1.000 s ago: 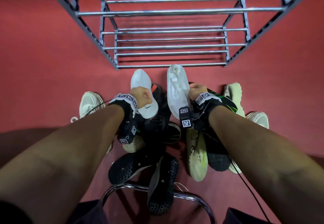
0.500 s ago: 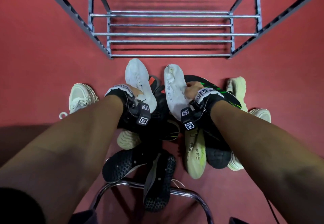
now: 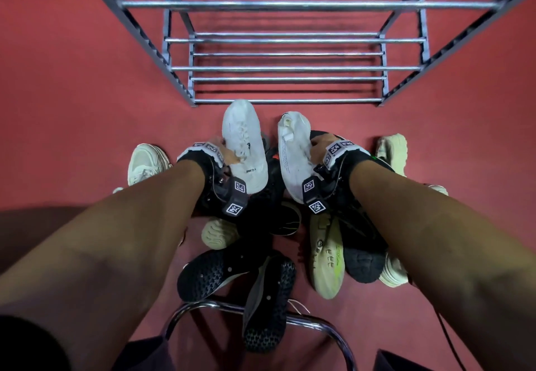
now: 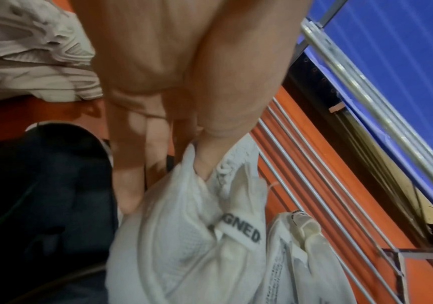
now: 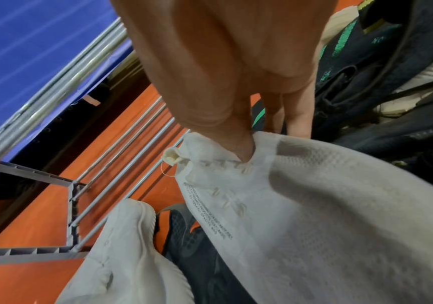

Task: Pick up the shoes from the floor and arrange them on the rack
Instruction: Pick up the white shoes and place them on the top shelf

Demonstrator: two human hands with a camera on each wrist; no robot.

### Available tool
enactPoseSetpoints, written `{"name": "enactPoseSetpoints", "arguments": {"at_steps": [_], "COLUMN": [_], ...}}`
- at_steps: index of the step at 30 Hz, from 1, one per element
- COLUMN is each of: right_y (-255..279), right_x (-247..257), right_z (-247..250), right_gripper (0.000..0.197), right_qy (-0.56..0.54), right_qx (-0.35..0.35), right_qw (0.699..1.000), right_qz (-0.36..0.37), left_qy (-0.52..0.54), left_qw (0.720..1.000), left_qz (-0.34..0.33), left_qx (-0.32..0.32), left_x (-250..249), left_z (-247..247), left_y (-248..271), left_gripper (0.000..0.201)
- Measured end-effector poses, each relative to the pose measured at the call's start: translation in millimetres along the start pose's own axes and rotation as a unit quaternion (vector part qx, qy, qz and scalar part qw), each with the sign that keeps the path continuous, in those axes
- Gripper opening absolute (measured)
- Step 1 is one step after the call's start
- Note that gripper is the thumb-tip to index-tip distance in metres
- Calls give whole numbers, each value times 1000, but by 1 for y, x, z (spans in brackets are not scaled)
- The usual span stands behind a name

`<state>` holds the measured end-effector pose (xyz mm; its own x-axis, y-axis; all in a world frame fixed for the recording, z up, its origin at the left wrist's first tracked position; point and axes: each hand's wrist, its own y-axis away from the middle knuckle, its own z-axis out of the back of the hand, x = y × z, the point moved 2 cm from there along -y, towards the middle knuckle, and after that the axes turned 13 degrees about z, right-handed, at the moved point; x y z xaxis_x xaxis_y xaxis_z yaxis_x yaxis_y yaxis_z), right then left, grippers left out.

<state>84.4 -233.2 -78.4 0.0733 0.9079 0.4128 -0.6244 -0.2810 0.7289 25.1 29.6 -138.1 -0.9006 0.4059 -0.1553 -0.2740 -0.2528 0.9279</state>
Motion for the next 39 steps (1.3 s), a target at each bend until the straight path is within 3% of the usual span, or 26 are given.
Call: {"name": "enactPoseSetpoints", "arguments": {"at_steps": [1,3,4,6,9,16,23,29,34,39], "right_y": [6,13,16,32,83,171,268,321,349,360], "right_x": [2,-1,-1,3,18,33,55,63,72,80], "right_z": [5,16,22,42,67,105,132,164,194,223], "right_gripper": [27,25,28,29,15,39,32,42,36,34], "right_qy": [7,17,6,-6,-9,-55,-23,-36,-33,-77], "right_qx": [-1,-1,-9,-31,-58,-141,-187,-254,-308,-346], "right_qw": [1000,1000,1000,999,998,987,979,961,943,925], "right_qz": [6,7,6,9,8,52,78,107,122,133], "left_qy": [-26,15,28,-15,1,-15,-28,-2,1,23], "left_qw": [999,1000,999,998,997,984,972,963,942,940], "left_qz": [-5,-15,-27,-57,-75,-163,-212,-253,-313,-320], "left_qx": [22,14,2,-28,-19,-67,-98,-95,-123,-119], "left_x": [-8,-25,-30,-39,-45,-49,-44,-48,-71,-95], "left_z": [5,13,16,19,20,31,37,41,51,58], "left_y": [14,74,93,133,175,282,374,435,477,500], "left_gripper": [102,64,59,63,51,59,54,49,47,37]}}
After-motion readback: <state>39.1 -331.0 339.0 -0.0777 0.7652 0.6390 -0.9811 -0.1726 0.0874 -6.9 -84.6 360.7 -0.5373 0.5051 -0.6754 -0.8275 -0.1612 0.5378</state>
